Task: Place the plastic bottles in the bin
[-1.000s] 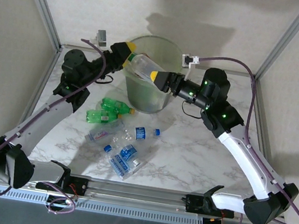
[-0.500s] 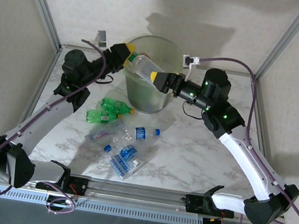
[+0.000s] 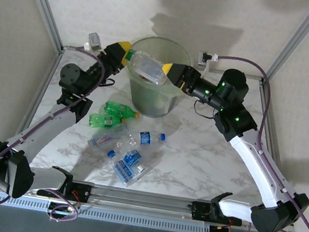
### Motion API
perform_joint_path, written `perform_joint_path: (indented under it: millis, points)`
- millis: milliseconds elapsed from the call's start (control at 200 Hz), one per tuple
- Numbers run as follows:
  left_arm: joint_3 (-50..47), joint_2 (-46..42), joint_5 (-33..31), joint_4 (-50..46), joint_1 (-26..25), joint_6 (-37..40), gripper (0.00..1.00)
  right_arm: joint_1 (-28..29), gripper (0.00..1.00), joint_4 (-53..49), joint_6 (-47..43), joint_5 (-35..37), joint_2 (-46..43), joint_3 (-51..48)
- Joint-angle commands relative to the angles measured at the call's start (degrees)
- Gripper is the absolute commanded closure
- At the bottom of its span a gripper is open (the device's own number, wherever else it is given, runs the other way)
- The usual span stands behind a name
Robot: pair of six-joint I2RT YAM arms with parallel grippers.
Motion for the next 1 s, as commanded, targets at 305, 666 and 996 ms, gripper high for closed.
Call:
perform_joint_path:
  millis: [305,666,996]
  points:
    - [-3.8,-2.4,-2.8,17.6,0.1,2.3,1.00,0.1,0.01,22.2,25.2,-12.4,4.7,-2.5]
    - [-3.7,-1.9,-3.4,24.2,-1.0,16.8,1.00,1.3,0.01,18.3,29.5,-12.4,6.8,0.3]
    - [-6.1,0.2,-4.1,29.2,-3.5,25.8,1.00,1.9,0.16,21.0,32.4,-12.5,8.8,2.1]
